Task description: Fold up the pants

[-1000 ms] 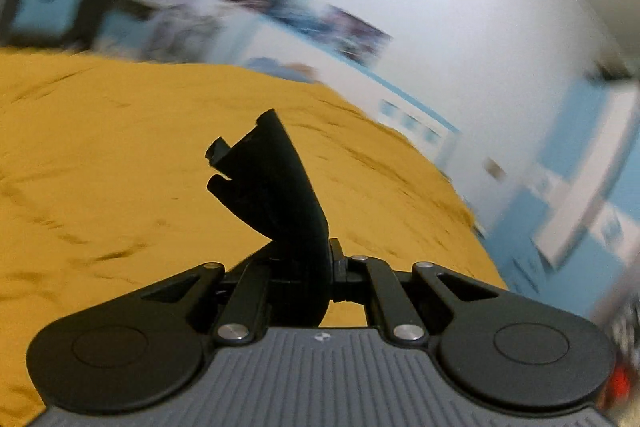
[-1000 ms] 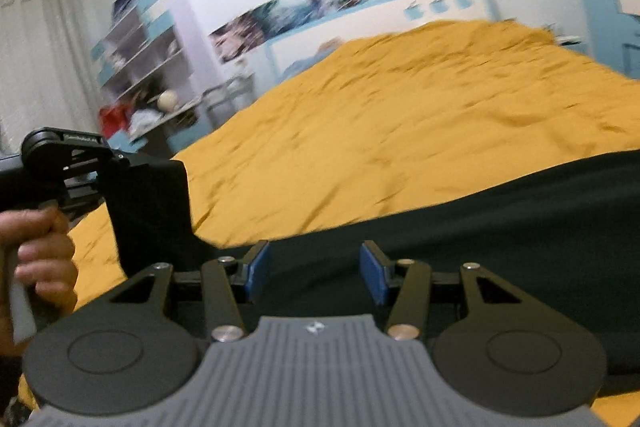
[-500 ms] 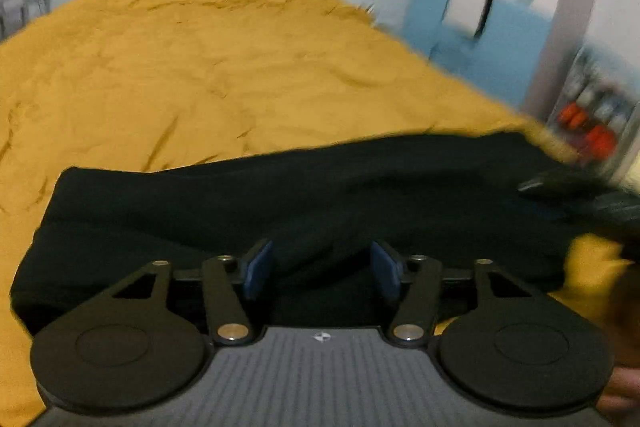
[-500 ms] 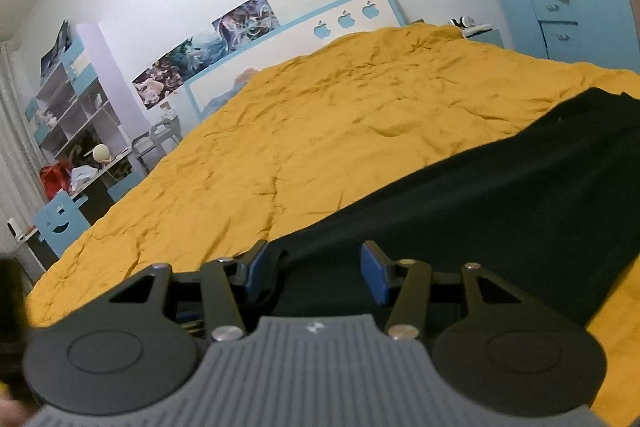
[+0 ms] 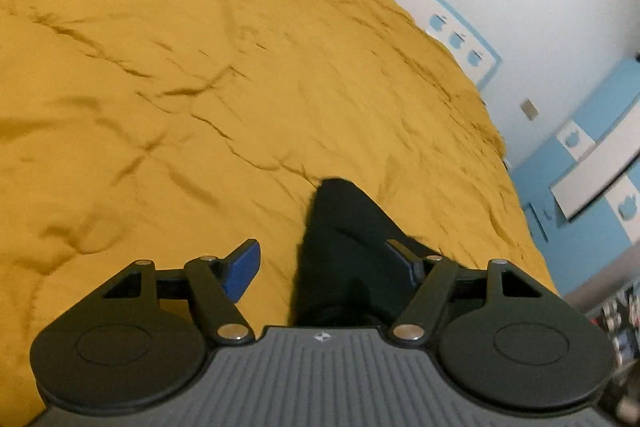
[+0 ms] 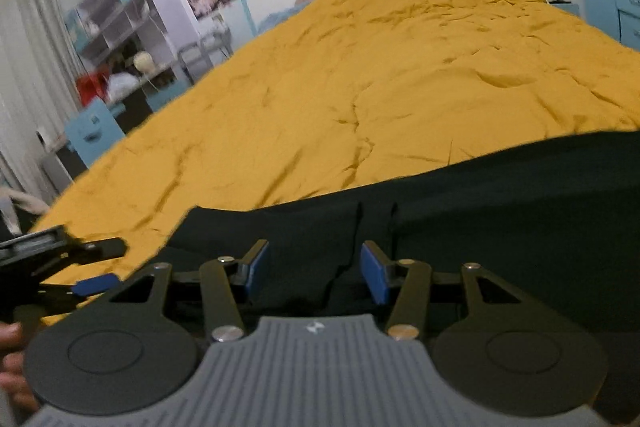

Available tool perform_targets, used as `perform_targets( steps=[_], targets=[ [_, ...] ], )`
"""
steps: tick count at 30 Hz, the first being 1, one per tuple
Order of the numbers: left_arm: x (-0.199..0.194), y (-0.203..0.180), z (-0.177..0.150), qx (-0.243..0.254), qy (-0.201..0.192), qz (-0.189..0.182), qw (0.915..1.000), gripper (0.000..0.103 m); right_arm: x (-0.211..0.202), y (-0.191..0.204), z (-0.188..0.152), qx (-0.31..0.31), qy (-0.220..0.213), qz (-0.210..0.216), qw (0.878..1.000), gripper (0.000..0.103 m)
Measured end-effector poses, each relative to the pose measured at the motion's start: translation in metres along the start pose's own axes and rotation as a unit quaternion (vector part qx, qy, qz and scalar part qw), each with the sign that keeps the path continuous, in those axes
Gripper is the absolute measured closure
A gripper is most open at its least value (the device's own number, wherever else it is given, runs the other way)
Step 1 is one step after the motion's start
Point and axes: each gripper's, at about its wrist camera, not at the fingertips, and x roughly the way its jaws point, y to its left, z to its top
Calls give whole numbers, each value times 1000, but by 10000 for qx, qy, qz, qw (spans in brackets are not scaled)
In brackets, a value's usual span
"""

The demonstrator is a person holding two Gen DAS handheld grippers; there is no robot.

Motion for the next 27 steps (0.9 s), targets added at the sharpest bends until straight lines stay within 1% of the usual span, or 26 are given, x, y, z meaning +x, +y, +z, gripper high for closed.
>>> perform_targets(
  steps=[2,5,7,8,9,10,11,12,15,17,18,20,22,23,25,26,27],
  targets=[
    [11,-5,0,181,141,0,9997,30,22,-5,9,123,233,83,9996,56],
    [16,-5,-8,216,422,-92,9988,54,52,-12,17,151,499,66,9986,57],
    [22,-7,-13,219,486,-30,9986,61,68,-16,23,53,578,-10,9983,59],
    [24,-6,-16,235,524,12,9983,69,74,-16,25,-3,608,-92,9981,65],
    [22,-3,-19,217,576,52,9981,77,78,-15,27,-35,636,-153,9979,79],
    [21,-1,-21,178,599,74,9980,80,80,-14,29,-39,650,-154,9978,93],
    [20,0,-22,144,622,61,9979,85,80,-15,31,22,628,-65,9980,103],
    [15,0,-22,144,648,38,9978,87,76,-17,33,112,526,38,9985,103],
    [6,-2,-26,225,651,-28,9976,89,54,-26,40,366,103,172,9991,103],
    [2,-5,-27,287,656,-85,9974,89,45,-33,44,519,-47,178,9985,103],
    [3,-8,-29,325,651,-80,9973,89,47,-34,44,466,-5,135,9988,103],
    [5,-11,-31,427,652,-16,9970,89,55,-34,41,295,218,-90,9993,103],
    [6,-11,-31,406,644,35,9971,89,65,-32,38,150,547,-354,9978,103],
    [5,-9,-30,350,634,10,9974,87,66,-30,37,44,602,-494,9970,103],
    [4,-4,-28,216,610,-63,9979,85,59,-25,45,-229,403,-570,9973,95],
    [4,-1,-28,139,592,-111,9981,85,54,-20,51,-405,260,-527,9975,87],
    [4,1,-27,81,586,-161,9981,85,50,-12,59,-636,155,-363,9972,85]
  ],
)
